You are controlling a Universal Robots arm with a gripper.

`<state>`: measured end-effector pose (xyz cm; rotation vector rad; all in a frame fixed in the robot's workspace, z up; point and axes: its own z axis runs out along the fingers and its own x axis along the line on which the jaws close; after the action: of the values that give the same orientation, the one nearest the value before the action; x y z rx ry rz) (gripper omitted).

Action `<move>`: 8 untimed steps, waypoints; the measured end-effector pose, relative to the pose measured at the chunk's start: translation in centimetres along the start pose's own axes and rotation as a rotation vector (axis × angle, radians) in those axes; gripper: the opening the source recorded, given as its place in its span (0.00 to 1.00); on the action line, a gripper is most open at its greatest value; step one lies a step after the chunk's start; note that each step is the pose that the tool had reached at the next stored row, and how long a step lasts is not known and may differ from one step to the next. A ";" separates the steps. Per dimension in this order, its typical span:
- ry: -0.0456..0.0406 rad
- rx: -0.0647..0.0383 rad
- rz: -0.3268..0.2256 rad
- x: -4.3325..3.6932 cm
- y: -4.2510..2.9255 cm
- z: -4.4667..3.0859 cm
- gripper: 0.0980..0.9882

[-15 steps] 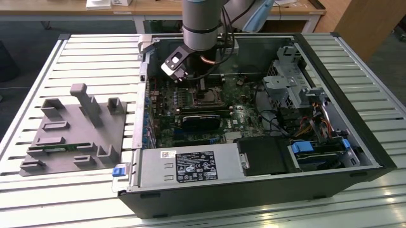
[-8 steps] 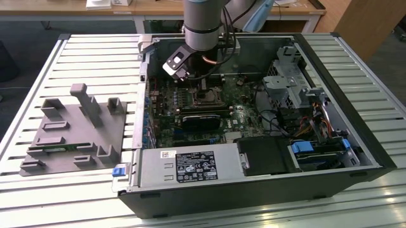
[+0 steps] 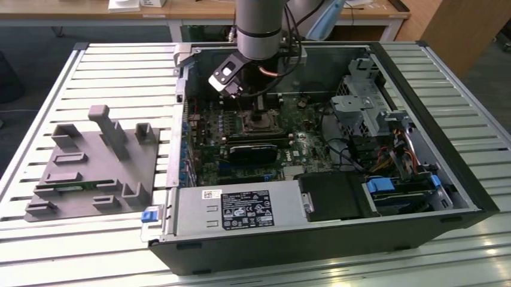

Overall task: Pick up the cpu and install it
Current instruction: 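Close the cpu cover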

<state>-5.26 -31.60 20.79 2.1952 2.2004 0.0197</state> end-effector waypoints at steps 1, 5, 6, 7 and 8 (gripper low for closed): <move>0.0001 0.000 0.000 0.00 0.13 0.01 0.01; 0.0001 0.000 0.000 0.00 0.46 0.02 0.01; 0.0000 0.000 0.000 0.00 0.52 0.02 0.01; 0.0000 0.000 0.000 0.00 0.58 0.02 0.01; 0.0001 0.000 0.000 0.00 0.67 0.03 0.01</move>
<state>-4.59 -31.60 20.78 2.1953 2.2004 0.0198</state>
